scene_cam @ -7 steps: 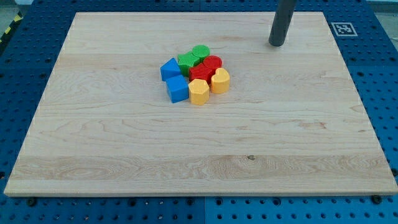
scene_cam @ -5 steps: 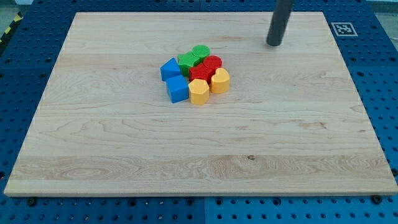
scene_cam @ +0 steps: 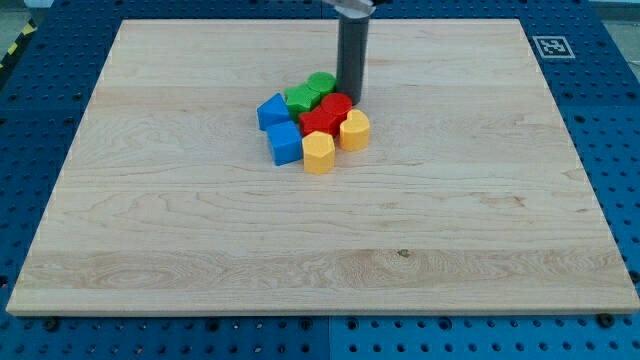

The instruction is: Move the green blocks slightly to the top side

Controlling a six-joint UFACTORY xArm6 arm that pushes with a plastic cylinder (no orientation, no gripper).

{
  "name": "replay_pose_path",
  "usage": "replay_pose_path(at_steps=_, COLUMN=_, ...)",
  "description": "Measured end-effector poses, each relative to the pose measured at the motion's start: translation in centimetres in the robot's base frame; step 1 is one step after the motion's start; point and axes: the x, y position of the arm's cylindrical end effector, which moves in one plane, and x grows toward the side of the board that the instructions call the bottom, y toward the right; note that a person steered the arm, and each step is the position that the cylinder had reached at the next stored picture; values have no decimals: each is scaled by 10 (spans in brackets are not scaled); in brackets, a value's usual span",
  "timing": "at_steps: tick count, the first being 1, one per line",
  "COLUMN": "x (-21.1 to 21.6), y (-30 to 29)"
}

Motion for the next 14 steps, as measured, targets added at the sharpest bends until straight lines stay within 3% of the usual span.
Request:
replay_pose_path(at_steps=4, x=42, y=-49)
replay_pose_path(at_steps=7, x=43, y=-140)
replay_pose_path(at_steps=8, x=32, y=-139)
replay_pose_path(at_steps=10, x=28, y=-74)
replay_pose_path(at_steps=14, x=-18, y=-53)
